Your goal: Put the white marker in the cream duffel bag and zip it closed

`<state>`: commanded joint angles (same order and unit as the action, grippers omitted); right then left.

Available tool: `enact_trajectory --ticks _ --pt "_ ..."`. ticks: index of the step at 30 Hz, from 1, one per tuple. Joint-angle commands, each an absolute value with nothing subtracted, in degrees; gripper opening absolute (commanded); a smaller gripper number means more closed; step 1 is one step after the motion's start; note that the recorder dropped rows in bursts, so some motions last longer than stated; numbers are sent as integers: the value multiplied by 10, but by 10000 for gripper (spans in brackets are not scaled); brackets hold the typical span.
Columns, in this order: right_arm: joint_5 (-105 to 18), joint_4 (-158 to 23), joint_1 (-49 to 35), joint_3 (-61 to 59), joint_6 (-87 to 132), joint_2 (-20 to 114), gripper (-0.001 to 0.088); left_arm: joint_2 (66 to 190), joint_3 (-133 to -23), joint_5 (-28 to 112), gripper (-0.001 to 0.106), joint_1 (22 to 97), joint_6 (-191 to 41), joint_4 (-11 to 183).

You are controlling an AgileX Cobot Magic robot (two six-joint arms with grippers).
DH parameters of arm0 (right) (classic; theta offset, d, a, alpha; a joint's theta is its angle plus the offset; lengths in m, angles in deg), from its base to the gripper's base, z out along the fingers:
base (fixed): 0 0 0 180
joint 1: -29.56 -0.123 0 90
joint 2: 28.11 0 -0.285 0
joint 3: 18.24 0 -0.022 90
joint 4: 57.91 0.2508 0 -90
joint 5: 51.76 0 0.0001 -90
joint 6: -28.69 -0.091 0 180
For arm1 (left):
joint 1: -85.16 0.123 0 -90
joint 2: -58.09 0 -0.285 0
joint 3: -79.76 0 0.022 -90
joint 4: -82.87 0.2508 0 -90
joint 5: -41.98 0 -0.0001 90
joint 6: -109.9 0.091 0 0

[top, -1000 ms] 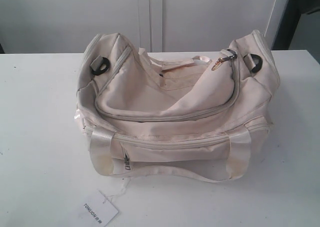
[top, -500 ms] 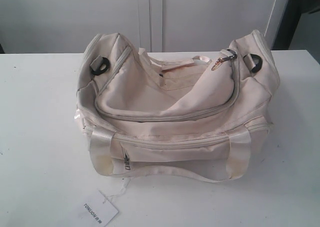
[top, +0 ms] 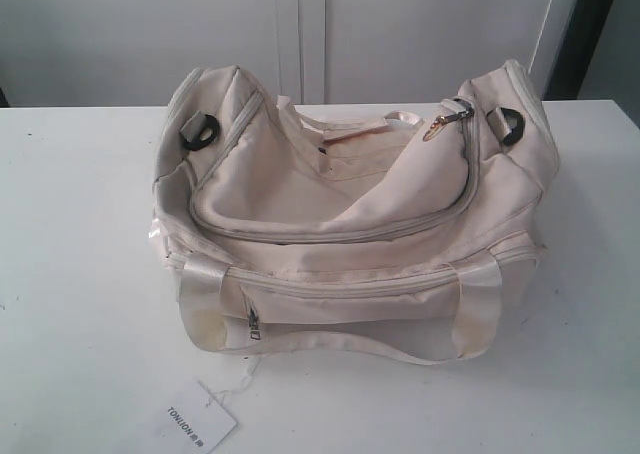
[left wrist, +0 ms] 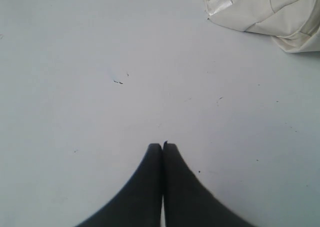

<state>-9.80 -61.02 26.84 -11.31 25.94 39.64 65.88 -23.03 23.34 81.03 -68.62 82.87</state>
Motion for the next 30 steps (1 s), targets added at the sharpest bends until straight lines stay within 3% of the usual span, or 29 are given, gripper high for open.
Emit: enact_trajectory --ticks 6,22,30 --pt "-161 -612 306 -17 259 328 0 659 -230 233 0 810 -686 829" --pt "-294 -628 314 455 259 0 0 659 -230 233 0 810 -686 829" --pt "-335 -627 314 563 259 -117 0 659 -230 233 0 810 -686 829"
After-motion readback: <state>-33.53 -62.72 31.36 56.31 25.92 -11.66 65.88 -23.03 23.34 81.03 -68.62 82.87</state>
